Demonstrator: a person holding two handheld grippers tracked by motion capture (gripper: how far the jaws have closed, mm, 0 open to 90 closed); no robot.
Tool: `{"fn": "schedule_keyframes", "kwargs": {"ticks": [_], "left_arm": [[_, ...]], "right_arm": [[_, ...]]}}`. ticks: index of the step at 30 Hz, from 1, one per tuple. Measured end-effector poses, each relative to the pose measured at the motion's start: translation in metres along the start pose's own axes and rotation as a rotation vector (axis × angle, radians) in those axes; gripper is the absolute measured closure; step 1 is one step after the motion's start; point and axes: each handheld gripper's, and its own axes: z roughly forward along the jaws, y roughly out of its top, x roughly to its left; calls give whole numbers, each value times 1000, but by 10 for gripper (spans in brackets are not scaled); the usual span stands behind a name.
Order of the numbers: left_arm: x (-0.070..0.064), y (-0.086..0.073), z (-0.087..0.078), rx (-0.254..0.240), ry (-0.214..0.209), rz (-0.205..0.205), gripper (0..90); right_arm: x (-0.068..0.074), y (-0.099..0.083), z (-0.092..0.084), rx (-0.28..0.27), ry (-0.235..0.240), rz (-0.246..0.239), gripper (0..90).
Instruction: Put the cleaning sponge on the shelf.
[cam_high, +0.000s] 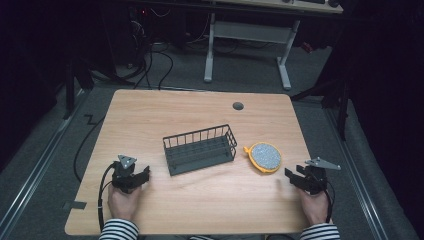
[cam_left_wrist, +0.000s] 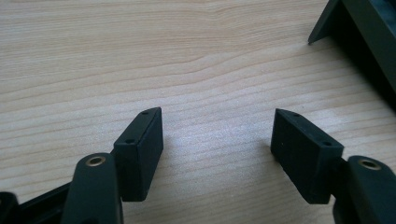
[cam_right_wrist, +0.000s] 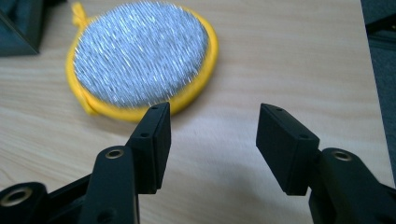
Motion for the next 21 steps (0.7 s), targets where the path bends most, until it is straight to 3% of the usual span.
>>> {"fn": "schedule_keyframes", "kwargs": {"ticks": [4,12,16,21], "left_arm": [[0,0,0,0,-1,-1,347],[0,0,0,0,-1,-1,346],[0,0,0,-1,0,-1,346],[0,0,0,0,-1,-1,346]], "right_arm": [[3,21,1,0,40,-15,463],[6,58,19,41,47,-49,479],[6,66,29,61,51,-43,479],[1,73,53,118,55,-5,483]]}}
